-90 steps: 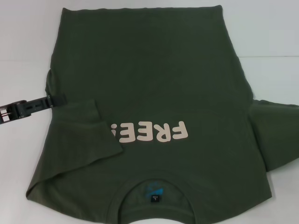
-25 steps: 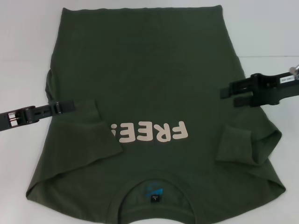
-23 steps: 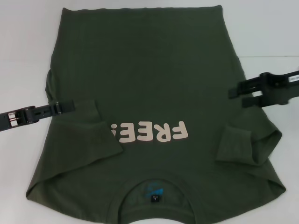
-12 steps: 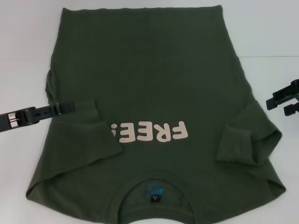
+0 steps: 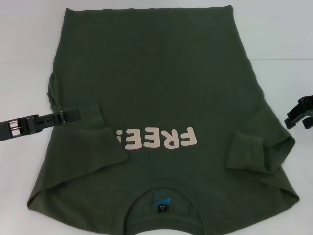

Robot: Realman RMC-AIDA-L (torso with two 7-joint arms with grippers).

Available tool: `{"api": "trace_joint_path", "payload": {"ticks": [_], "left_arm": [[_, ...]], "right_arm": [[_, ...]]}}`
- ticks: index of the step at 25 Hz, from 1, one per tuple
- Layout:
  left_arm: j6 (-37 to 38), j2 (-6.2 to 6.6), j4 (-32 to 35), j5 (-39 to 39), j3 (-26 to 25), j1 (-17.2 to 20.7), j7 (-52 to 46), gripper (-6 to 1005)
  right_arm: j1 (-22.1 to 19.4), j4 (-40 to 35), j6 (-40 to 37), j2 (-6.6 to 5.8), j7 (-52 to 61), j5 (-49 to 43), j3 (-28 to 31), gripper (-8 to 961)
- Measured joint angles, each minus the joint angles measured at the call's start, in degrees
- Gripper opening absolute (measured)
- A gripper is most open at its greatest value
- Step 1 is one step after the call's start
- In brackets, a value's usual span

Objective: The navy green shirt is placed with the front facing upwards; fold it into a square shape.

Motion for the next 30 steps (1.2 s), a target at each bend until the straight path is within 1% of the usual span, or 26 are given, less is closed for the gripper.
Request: {"api": "trace_joint_path", "payload": {"ticks": [5, 6, 7, 10, 19, 22, 30], "left_arm": [[0.5, 0.0, 0.0, 0.0, 0.1, 0.0, 0.0, 889], [0.6, 0.0, 0.0, 0.0, 0.1, 0.0, 0.0, 889], [0.6, 0.0, 0.0, 0.0, 0.1, 0.1, 0.1, 889], [0.6, 0.0, 0.0, 0.0, 0.1, 0.1, 0.2, 889], [0.6, -0.18, 0.0, 0.0, 0.2, 0.3, 0.7, 888], [0.6, -0.2, 0.0, 0.0, 0.2, 0.3, 0.8, 888], [0.5, -0.44, 0.0, 0.0, 0.7, 0.3, 1.2, 888]], "right_arm": [[0.6, 0.3, 1.9, 1.22, 0.4, -3.9, -1.7, 533], [0.5, 0.1, 3.3, 1.9, 0.4, -4.7, -2.2, 527], [0.5, 0.1, 3.3, 1.9, 0.4, -4.7, -2.2, 528], [0.4, 0.3, 4.7, 2.52, 0.4, -5.0, -2.6, 531], [-0.4, 1.1, 9.2, 4.67, -0.1, -5.0, -3.3, 536], [-0.6, 2.9, 11.2, 4.92, -0.1, -5.1, -3.9, 535], [-1.1, 3.7, 13.6, 5.02, -0.2, -5.3, -4.8, 534]]}}
